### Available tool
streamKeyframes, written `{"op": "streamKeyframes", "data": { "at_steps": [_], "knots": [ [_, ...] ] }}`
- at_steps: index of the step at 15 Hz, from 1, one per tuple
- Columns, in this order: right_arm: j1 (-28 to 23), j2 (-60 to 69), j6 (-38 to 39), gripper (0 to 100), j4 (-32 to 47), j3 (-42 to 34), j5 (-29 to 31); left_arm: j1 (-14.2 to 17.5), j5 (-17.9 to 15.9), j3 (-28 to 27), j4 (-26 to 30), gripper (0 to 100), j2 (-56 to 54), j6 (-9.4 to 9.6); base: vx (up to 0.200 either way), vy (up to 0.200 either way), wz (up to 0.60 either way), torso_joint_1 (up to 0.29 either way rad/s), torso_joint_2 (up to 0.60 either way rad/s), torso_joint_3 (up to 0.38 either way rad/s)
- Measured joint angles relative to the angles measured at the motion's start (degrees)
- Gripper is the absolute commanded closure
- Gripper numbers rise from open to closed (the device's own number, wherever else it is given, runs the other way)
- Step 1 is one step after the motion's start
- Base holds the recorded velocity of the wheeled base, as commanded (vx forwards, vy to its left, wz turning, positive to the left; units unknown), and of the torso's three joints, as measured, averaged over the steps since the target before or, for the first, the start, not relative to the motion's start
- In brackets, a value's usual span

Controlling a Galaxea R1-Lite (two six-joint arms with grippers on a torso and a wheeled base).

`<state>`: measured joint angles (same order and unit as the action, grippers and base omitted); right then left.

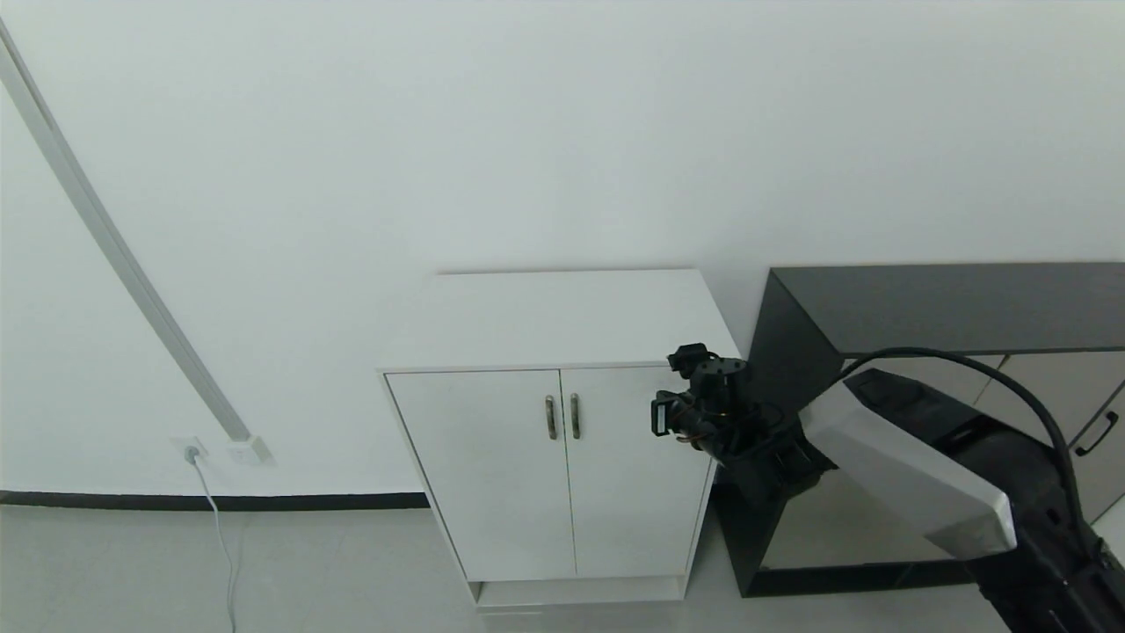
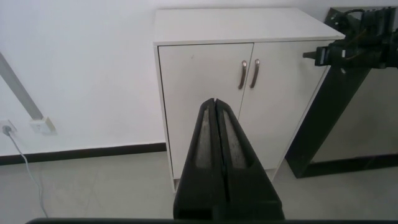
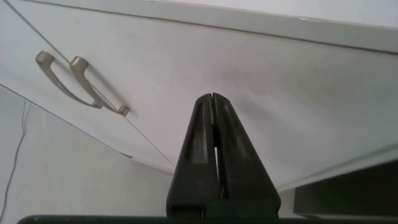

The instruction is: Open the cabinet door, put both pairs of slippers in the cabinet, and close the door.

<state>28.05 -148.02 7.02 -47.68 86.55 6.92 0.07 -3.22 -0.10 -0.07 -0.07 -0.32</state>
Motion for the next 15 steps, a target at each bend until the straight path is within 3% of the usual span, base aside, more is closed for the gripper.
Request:
{"op": "streamKeyframes", "data": {
  "at_steps": [5,9,15],
  "knots": [
    [-2.19,14.12,0.01,100,-9.41,-26.88,0.16,0.00,-0.01,0.00,0.00,100,0.00,0.10,0.000,0.000,0.00,0.000,0.00,0.000],
    [-5.79,26.86,-0.05,100,-15.60,-47.01,5.83,0.00,-0.04,0.00,0.00,100,0.00,0.07,0.000,0.000,0.00,0.000,0.00,0.000],
    [-10.45,44.76,-1.17,100,-17.80,-65.67,7.36,-0.05,-0.04,0.00,0.00,100,0.00,0.07,0.000,0.000,0.00,0.000,0.00,0.000]
  ]
}}
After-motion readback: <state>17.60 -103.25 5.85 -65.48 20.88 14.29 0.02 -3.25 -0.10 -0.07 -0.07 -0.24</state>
